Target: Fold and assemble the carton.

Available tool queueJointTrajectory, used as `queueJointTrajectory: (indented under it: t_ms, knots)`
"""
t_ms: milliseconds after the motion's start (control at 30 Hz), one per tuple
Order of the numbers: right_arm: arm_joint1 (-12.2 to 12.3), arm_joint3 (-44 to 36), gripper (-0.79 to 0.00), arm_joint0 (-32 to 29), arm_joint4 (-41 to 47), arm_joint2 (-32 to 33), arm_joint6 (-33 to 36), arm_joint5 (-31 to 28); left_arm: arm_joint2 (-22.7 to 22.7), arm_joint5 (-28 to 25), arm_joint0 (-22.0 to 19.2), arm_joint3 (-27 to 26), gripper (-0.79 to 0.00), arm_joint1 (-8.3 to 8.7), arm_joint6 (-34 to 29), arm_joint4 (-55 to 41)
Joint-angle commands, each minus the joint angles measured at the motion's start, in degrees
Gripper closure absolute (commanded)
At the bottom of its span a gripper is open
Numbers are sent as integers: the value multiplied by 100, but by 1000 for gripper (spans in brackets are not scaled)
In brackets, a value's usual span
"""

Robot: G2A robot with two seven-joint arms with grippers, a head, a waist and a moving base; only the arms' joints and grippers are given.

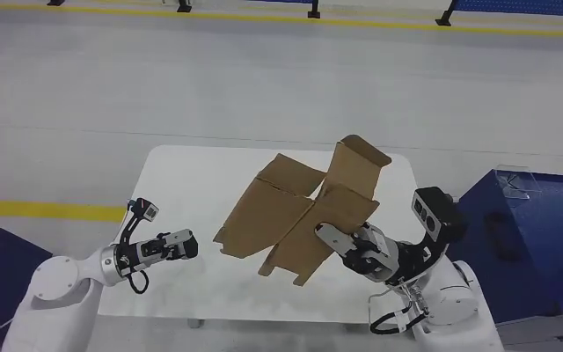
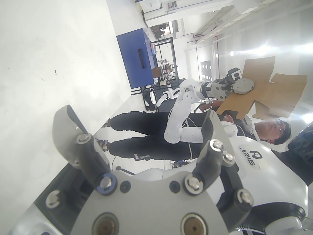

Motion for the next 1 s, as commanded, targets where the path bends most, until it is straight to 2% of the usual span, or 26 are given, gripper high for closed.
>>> queueJointTrajectory:
  t_ms: [0, 300, 333, 367, 400, 467, 633, 767, 833, 900, 967]
  knots:
    - [0, -1, 0, 0, -2, 0, -1, 0, 0, 0, 0, 0, -785, 0, 0, 0]
    - [0, -1, 0, 0, -2, 0, -1, 0, 0, 0, 0, 0, -785, 0, 0, 0]
    - [-1, 35, -382, -27, 67, -32, -22, 53, 0, 0, 0, 0, -785, 0, 0, 0]
    - [-3, 88, 0, -80, 290, -130, -39, 174, 0, 0, 0, 0, -785, 0, 0, 0]
    - [12, 87, 0, -37, 280, -97, 61, 215, 0, 0, 0, 0, -785, 0, 0, 0]
    - [46, 54, 0, 109, -401, 264, 101, 114, 0, 0, 0, 0, -785, 0, 0, 0]
    - [33, -444, 0, 168, -2662, 1004, -930, -249, 0, 0, 0, 0, -785, 0, 0, 0]
    - [-20, -932, 0, 174, -5051, 1425, -2279, -186, 0, 0, 0, 0, -785, 0, 0, 0]
    - [-40, -1188, 0, 154, -6475, 1517, -3120, 27, 0, 0, 0, 0, -785, 0, 0, 0]
    - [-34, -1326, 0, 165, -7959, 1502, -4106, 226, 0, 0, 0, 0, -785, 0, 0, 0]
    - [1, -1326, 0, 171, -9402, 1320, -5414, 417, 0, 0, 0, 0, -785, 0, 0, 0]
